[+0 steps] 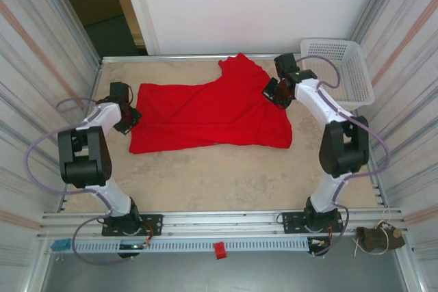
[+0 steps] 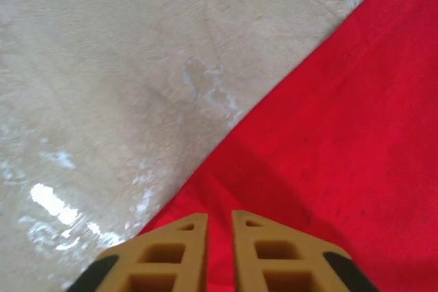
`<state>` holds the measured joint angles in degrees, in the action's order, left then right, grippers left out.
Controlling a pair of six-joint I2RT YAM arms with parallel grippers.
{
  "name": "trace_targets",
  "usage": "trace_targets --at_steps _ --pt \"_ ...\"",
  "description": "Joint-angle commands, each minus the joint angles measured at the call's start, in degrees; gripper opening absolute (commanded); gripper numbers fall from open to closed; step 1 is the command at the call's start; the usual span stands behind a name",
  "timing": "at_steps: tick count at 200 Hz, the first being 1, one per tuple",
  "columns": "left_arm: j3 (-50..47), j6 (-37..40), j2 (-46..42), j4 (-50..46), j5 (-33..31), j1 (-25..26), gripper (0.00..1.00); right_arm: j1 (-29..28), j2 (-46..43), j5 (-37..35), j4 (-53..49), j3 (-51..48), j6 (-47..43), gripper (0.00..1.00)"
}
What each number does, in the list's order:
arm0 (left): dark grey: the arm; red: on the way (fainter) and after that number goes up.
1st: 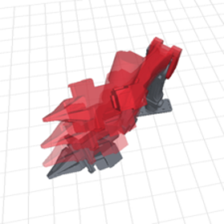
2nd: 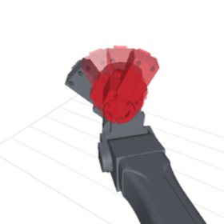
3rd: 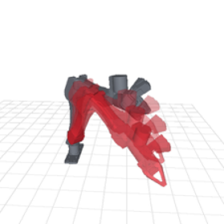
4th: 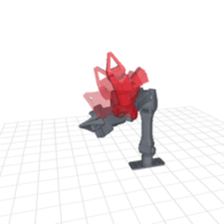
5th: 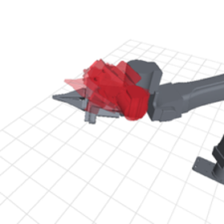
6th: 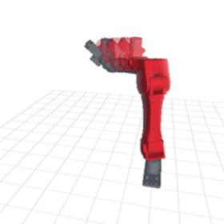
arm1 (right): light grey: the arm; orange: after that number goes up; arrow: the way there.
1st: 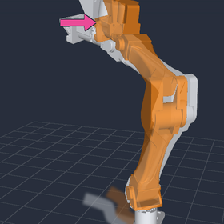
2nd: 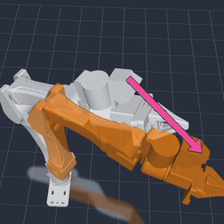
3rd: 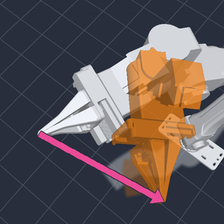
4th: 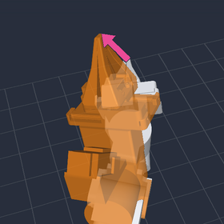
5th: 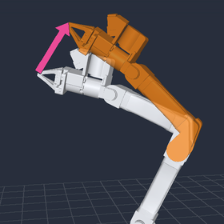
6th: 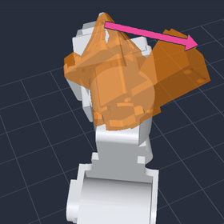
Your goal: Fold the inside-out t-shirt
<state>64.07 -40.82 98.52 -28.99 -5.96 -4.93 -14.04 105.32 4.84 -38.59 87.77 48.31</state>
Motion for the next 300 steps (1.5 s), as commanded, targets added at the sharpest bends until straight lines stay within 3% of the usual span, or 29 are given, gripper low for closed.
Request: trace_targets --at_steps 1,13,31,69,94,118,139,231,252,262,279,292,300 --pt "2.97 3.67 2.85 4.85 2.69 -0.91 0.36 1.60 5.25 2.13 4.00 4.73 -3.17 0.12" --pt "4.89 4.96 3.93 4.92 5.95 -1.22 0.45 1.91 5.62 3.14 3.93 6.25 -5.52 0.37" --pt "5.52 6.50 1.96 4.76 8.60 -1.15 0.51 1.58 -0.10 2.34 4.43 2.67 -7.66 0.52" --pt "-2.00 4.53 -10.76 0.19 9.19 -0.52 0.57 2.00 -16.38 -1.03 1.38 -13.06 -5.31 0.56" --pt "-13.46 -0.53 -21.34 -0.38 10.39 -0.61 0.63 3.28 -23.33 -4.40 -1.35 -23.09 -3.28 0.60" --pt "-22.29 -3.09 -28.28 0.22 11.55 -1.13 0.65 5.18 -25.49 -4.62 -1.33 -29.66 -2.95 0.60" --pt "-25.45 -2.97 -28.23 1.34 11.52 -1.56 0.66 5.86 -23.93 -3.69 0.75 -33.16 -2.71 0.60" --pt "-21.65 -1.10 -15.48 4.07 9.66 -1.69 0.64 5.69 -15.05 0.47 7.74 -36.36 0.07 0.54" --pt "-20.89 -1.16 -13.53 4.73 9.55 -1.66 0.62 5.69 -13.96 0.57 9.13 -37.35 0.86 0.50" --pt "-20.47 -0.98 -12.73 5.03 9.22 -1.70 0.59 5.74 -13.73 0.23 9.19 -37.57 0.97 0.42" --pt "-19.57 -0.55 -11.23 5.59 9.25 -1.64 0.45 5.99 -13.97 -0.55 9.15 -38.33 1.32 0.19" --pt "-19.04 -0.29 -10.35 5.80 9.09 -1.74 0.25 6.35 -14.72 -1.01 8.91 -39.08 1.60 0.00" --pt "-18.75 0.09 -10.11 5.83 9.05 -1.75 0.12 6.69 -15.44 -1.29 8.64 -39.65 1.81 0.00"
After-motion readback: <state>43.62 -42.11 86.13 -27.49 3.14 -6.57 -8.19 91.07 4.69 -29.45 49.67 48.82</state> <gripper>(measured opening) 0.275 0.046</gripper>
